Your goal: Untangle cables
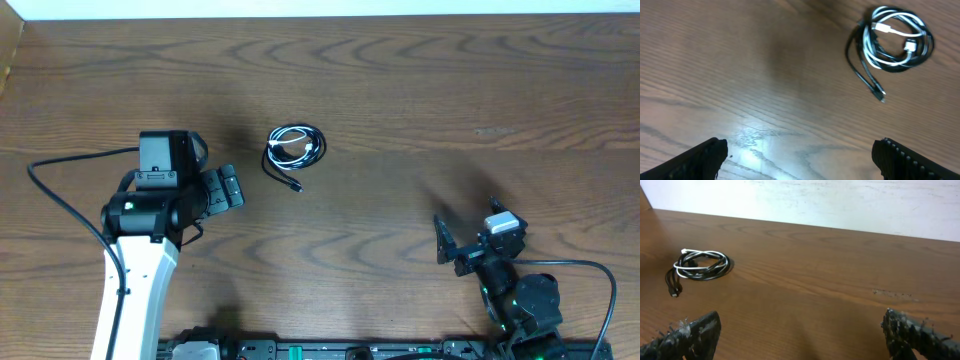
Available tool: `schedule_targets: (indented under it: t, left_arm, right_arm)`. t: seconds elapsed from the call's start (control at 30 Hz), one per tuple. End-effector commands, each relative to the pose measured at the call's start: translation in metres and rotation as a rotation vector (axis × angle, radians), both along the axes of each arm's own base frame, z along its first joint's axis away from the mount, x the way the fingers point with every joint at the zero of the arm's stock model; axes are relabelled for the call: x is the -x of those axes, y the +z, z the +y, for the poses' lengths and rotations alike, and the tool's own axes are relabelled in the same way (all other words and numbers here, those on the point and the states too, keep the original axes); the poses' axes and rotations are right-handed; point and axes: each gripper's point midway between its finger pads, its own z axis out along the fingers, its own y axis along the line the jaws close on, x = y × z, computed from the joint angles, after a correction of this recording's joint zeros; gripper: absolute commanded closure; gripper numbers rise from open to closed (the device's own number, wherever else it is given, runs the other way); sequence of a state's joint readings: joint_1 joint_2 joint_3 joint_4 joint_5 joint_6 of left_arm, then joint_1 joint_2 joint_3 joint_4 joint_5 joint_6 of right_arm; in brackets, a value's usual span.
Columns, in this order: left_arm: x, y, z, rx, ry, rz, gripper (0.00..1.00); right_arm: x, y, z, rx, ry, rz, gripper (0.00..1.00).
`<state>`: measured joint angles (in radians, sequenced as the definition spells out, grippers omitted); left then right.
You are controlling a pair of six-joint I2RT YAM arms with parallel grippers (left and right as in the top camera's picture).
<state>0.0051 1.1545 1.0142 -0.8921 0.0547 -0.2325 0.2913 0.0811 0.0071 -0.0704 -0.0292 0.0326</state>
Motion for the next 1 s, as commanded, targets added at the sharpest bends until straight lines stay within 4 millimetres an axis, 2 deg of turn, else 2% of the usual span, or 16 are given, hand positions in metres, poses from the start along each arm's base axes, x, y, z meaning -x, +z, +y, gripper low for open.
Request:
schedule_targets:
  t: [0.0,0.53,0.97]
  left_arm:
    - [-0.003,-0.002,0.013,-0.058,0.054,0.015,0.02]
    - [-0.007,-0.05,0.015,-0.06,0.102,0.197,0.02]
    - [-0.007,-0.058,0.015,-0.061,0.104,0.227,0.02]
  right_arm:
    - [0.0,-0.002,0.0,0.016,0.002,0.0,0.01]
    - [0.0,-0.002,0.0,0.016,0.002,0.0,0.01]
    - [0.0,-0.002,0.0,0.016,0.002,0.0,0.01]
